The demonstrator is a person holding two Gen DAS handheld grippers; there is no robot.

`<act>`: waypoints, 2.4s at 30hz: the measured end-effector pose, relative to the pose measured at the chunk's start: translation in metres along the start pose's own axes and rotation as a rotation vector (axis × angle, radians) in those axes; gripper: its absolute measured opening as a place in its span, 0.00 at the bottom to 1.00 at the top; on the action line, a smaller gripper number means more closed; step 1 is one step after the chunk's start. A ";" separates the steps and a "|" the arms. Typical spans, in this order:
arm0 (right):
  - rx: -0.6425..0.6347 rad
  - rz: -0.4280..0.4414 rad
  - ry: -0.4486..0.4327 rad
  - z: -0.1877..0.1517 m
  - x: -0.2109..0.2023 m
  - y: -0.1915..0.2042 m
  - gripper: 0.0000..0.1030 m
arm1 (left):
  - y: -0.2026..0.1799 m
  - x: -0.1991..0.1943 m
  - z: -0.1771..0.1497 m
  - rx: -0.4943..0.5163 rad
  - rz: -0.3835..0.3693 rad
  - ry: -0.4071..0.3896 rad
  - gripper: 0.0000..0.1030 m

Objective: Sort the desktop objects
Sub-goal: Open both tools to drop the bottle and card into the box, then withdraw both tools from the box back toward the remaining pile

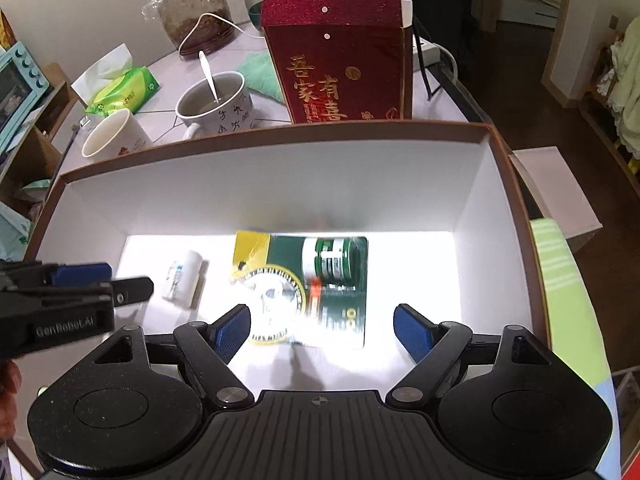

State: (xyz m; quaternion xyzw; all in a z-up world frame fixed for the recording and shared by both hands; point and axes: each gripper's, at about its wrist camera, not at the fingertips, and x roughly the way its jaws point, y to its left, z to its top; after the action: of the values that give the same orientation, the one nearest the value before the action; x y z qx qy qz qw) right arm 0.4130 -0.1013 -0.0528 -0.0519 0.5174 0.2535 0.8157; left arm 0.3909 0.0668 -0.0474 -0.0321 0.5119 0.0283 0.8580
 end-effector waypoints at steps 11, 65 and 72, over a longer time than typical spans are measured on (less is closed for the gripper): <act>0.004 -0.002 -0.030 -0.021 -0.034 0.005 0.79 | -0.013 -0.037 -0.017 0.040 0.031 -0.040 0.45; 0.025 0.035 -0.279 -0.134 -0.194 0.021 0.79 | -0.054 -0.206 -0.137 0.095 0.091 -0.263 0.65; 0.027 0.049 -0.292 -0.144 -0.204 0.020 0.79 | -0.049 -0.214 -0.149 0.086 0.088 -0.271 0.65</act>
State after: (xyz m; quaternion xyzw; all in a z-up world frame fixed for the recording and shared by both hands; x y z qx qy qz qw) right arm 0.2172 -0.2070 0.0623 0.0089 0.3978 0.2712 0.8764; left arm 0.1626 0.0021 0.0714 0.0312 0.3929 0.0480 0.9178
